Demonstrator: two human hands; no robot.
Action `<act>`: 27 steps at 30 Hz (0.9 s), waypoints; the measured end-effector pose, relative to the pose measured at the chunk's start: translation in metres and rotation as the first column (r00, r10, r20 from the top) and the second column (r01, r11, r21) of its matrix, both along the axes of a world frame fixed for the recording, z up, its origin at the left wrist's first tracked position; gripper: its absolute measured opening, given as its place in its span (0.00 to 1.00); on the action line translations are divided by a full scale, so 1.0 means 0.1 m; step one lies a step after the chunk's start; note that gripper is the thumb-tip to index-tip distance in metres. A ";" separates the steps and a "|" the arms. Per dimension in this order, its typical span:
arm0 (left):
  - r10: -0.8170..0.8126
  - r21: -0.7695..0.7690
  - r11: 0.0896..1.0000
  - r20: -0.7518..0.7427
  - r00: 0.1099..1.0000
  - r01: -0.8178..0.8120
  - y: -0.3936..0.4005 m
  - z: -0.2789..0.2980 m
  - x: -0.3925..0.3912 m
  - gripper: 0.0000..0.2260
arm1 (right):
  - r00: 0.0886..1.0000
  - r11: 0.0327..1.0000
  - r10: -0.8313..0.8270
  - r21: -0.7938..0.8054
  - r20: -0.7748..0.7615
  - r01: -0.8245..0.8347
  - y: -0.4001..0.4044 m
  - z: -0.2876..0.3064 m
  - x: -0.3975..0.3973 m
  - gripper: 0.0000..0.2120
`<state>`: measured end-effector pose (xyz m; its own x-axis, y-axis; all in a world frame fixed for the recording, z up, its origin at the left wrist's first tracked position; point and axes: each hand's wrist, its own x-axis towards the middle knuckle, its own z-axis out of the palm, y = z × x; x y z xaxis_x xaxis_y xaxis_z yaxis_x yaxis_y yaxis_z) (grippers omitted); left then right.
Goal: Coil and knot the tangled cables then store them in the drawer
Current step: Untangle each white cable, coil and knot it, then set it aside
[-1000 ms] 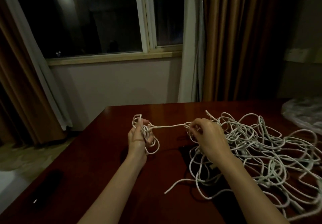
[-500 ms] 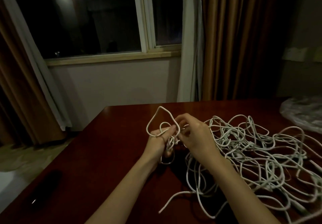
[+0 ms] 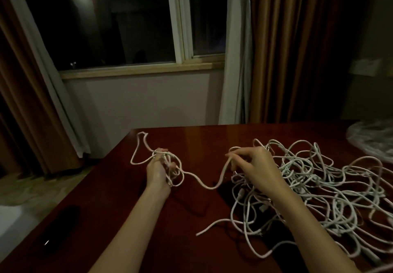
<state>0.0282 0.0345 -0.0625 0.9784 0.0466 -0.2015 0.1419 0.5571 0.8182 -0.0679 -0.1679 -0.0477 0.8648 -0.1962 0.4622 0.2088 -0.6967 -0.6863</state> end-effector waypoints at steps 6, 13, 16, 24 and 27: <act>-0.125 0.109 0.988 0.100 0.987 0.114 -0.15 0.05 -0.16 0.12 | 0.982 0.933 0.175 0.331 -0.068 -0.143 0.14 0.06 -0.05 0.13; -0.121 0.105 0.988 0.053 0.991 0.115 -0.11 0.08 -0.16 0.13 | 0.861 0.789 0.401 0.596 -0.312 -0.151 0.15 0.12 -0.03 0.32; -0.151 0.069 0.987 0.032 0.988 0.148 -0.07 0.08 -0.13 0.14 | 0.838 0.749 0.463 0.633 -0.287 -0.197 0.14 0.15 -0.05 0.21; -0.314 0.057 0.949 0.149 0.938 0.309 -0.03 0.10 -0.09 0.13 | 0.926 0.857 0.233 0.513 -0.297 -0.051 0.17 0.14 -0.07 0.13; -0.334 0.229 0.929 0.184 0.924 0.291 -0.01 0.07 -0.06 0.15 | 0.956 0.816 0.211 0.575 -0.205 -0.057 0.16 0.16 -0.11 0.12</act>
<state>0.0218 0.0335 -0.0555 0.9677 -0.2519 -0.0020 0.0907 0.3410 0.9357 -0.0785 -0.1518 -0.0317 0.9712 -0.2259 0.0761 0.0411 -0.1559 -0.9869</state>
